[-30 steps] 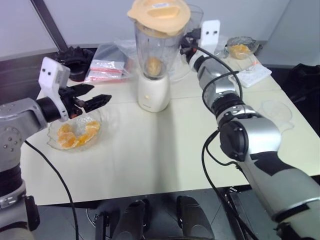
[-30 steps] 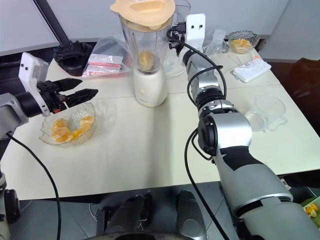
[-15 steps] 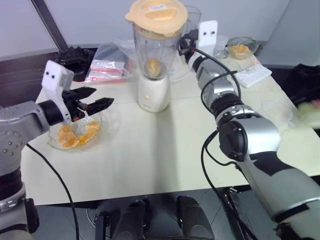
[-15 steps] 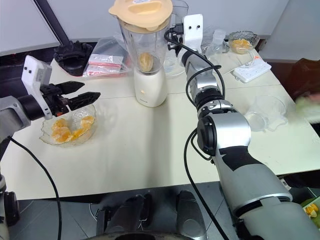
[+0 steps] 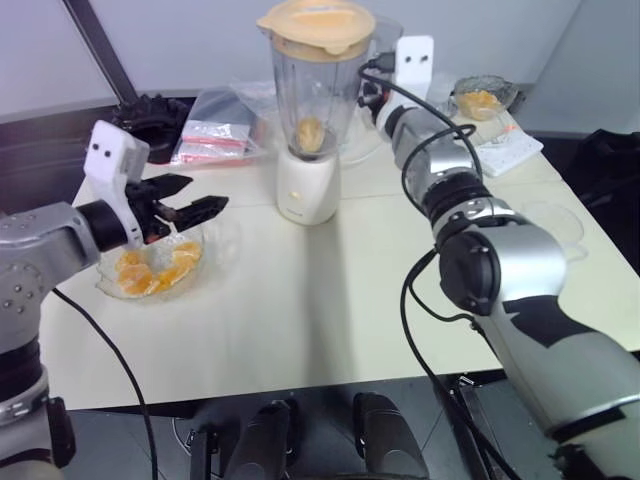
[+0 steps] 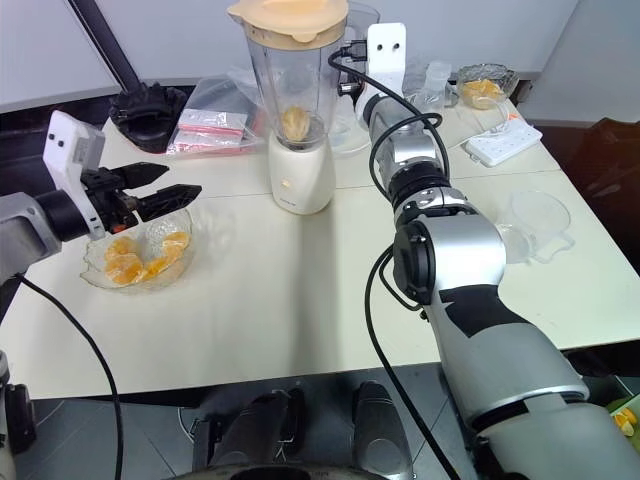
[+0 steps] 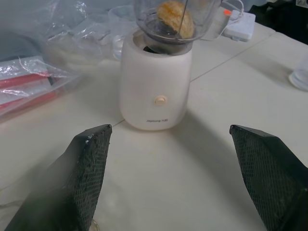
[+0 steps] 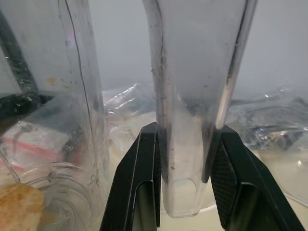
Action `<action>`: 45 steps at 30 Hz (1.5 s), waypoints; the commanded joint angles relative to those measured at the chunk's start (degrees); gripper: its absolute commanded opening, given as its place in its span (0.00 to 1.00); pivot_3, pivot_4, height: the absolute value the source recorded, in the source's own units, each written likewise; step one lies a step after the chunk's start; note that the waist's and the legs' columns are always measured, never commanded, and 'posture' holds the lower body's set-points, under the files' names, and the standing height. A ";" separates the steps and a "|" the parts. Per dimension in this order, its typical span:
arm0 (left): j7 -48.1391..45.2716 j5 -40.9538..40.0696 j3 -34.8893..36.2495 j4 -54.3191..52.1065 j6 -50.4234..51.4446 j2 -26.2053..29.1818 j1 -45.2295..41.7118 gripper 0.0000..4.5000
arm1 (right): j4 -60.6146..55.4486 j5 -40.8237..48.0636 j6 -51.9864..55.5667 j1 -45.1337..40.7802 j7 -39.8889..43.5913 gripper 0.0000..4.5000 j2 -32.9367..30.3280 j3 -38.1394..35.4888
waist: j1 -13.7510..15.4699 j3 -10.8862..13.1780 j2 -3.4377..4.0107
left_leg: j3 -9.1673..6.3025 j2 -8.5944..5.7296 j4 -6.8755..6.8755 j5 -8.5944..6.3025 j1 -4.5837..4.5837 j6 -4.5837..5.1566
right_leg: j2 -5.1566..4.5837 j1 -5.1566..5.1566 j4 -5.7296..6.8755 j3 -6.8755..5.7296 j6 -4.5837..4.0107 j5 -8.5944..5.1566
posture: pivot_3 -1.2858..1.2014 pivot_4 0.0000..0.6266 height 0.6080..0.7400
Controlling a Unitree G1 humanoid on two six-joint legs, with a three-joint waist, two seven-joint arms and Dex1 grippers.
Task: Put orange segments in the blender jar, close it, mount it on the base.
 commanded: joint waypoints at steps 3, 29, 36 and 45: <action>0.26 -0.43 0.54 -1.03 -1.67 -0.09 -0.85 0.92 | -0.10 -1.42 0.20 -2.55 -1.07 0.18 -0.28 0.18 | -0.04 0.00 0.00 | 0.00 0.00 -0.01 0.00 0.00 0.00 | 0.00 0.00 0.00 0.00 0.00 0.00 | 0.52 0.24 1.00; 3.29 -3.64 2.48 -3.63 -1.31 -0.28 2.24 0.92 | -0.41 -3.93 -11.23 -3.10 -1.06 0.18 3.34 -0.37 | -0.06 0.01 0.01 | 0.00 0.01 -0.07 0.00 -0.02 0.00 | 0.02 -0.05 -0.02 0.00 -0.01 -0.01 | 0.52 0.24 1.00; 3.99 -4.75 2.75 -4.29 -1.03 -0.18 2.52 0.92 | -0.09 -5.37 -12.49 -2.16 -2.84 0.18 3.69 0.41 | -0.06 0.01 0.01 | 0.00 0.01 -0.14 0.00 -0.02 -0.01 | 0.02 -0.08 -0.04 0.00 -0.04 -0.02 | 0.52 0.24 1.00; 6.96 -8.83 6.07 -7.74 1.78 0.64 4.45 0.92 | 0.22 -7.16 -12.40 1.30 -4.63 0.18 3.81 1.54 | -0.03 0.01 0.01 | -0.01 0.01 -0.17 0.00 -0.02 -0.01 | 0.01 -0.10 -0.04 0.01 -0.06 -0.03 | 0.52 0.24 1.00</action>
